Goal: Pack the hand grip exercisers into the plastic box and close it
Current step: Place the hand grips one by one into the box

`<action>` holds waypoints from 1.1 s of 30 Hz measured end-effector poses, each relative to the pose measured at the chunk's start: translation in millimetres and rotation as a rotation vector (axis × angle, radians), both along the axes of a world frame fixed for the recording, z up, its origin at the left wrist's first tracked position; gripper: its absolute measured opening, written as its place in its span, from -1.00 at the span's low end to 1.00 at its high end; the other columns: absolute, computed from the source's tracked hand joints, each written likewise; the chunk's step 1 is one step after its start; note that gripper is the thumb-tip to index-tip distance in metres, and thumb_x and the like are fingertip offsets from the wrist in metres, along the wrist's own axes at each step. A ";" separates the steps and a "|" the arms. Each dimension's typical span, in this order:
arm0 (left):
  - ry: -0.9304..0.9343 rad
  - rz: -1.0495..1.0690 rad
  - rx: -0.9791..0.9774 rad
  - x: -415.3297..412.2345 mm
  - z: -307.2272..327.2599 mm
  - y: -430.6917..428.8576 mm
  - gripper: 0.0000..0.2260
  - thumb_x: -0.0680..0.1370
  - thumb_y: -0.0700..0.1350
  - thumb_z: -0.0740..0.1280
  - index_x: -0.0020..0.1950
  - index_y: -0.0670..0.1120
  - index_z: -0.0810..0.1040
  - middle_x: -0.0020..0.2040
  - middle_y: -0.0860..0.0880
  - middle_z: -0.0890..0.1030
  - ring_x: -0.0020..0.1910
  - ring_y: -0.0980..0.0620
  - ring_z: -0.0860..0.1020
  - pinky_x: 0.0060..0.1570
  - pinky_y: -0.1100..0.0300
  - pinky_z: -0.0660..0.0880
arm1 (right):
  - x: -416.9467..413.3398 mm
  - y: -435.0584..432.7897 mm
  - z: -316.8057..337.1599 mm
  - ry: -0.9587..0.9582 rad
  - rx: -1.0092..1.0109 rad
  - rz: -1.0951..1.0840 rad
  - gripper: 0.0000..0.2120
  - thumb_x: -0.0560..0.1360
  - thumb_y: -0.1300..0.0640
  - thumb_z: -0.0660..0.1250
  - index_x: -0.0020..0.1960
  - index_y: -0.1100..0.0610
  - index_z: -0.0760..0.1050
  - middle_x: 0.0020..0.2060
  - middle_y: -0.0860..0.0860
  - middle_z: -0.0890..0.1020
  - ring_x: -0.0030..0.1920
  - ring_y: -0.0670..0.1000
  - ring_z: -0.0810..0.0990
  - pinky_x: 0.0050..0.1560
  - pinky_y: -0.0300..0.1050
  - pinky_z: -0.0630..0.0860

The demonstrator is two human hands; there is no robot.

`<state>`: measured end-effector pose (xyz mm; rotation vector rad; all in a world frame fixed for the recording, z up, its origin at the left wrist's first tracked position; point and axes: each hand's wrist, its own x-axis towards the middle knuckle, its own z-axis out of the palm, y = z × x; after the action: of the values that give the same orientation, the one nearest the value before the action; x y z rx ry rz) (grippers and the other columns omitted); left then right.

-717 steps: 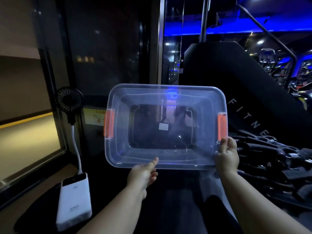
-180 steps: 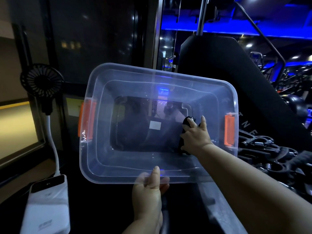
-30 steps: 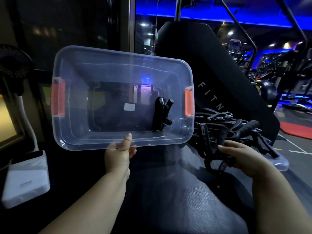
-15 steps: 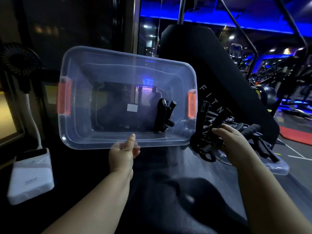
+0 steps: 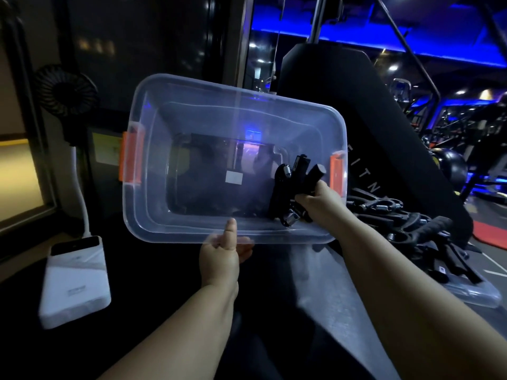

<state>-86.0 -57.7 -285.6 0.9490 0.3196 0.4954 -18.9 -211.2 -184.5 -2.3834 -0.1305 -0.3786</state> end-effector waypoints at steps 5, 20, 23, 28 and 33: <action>-0.006 -0.017 -0.019 -1.2 0.2 -0.5 -0.76 0.54 -0.01 0.34 -0.19 -0.15 0.44 -0.45 -0.08 0.62 -0.38 -0.07 0.61 -0.27 0.08 0.58 | 30.8 19.5 -9.3 0.083 -0.153 -0.044 -0.73 0.48 0.11 0.29 0.14 0.18 0.44 -0.05 0.18 0.60 -0.11 0.17 0.54 -0.16 -0.10 0.41; 0.019 -0.037 -0.026 -5.2 4.6 -0.6 -0.75 0.53 -0.01 0.34 -0.18 -0.18 0.45 -0.44 -0.13 0.62 -0.40 -0.05 0.61 -0.26 0.08 0.58 | 73.0 47.9 -3.7 0.244 -0.262 -0.077 -0.81 0.54 0.09 0.31 -0.20 0.15 0.47 -0.11 0.13 0.62 -0.12 0.07 0.63 -0.16 -0.11 0.59; 0.014 -0.043 -0.028 -6.2 5.3 0.0 -0.77 0.53 -0.02 0.34 -0.14 -0.19 0.46 -0.44 -0.11 0.61 -0.42 -0.02 0.61 -0.31 0.14 0.57 | 80.4 51.4 -4.6 0.236 -0.242 -0.114 -0.77 0.53 0.09 0.31 0.05 0.25 0.57 0.02 0.16 0.66 0.03 0.10 0.65 0.07 0.00 0.60; 0.008 -0.042 -0.029 -7.0 6.0 -0.4 -0.78 0.53 -0.03 0.34 -0.13 -0.18 0.46 -0.45 -0.09 0.61 -0.43 0.00 0.61 -0.35 0.18 0.56 | 83.2 57.6 -5.2 0.181 -0.309 -0.306 -0.69 0.52 0.06 0.30 0.19 0.20 0.52 0.15 0.14 0.59 0.19 0.17 0.56 0.09 -0.05 0.48; 0.009 -0.051 -0.034 -6.5 5.5 0.5 -0.76 0.52 -0.01 0.34 -0.11 -0.20 0.47 -0.44 -0.10 0.62 -0.39 -0.03 0.63 -0.35 0.18 0.55 | 86.0 58.9 -11.2 0.123 -0.428 -0.282 -0.73 0.58 0.09 0.20 0.20 0.18 0.52 0.14 0.15 0.60 0.16 0.19 0.57 -0.08 -0.05 0.43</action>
<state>-92.5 -57.2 -280.1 0.9240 0.3108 0.4382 67.1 -152.2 -195.8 -2.8513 0.2039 -0.3604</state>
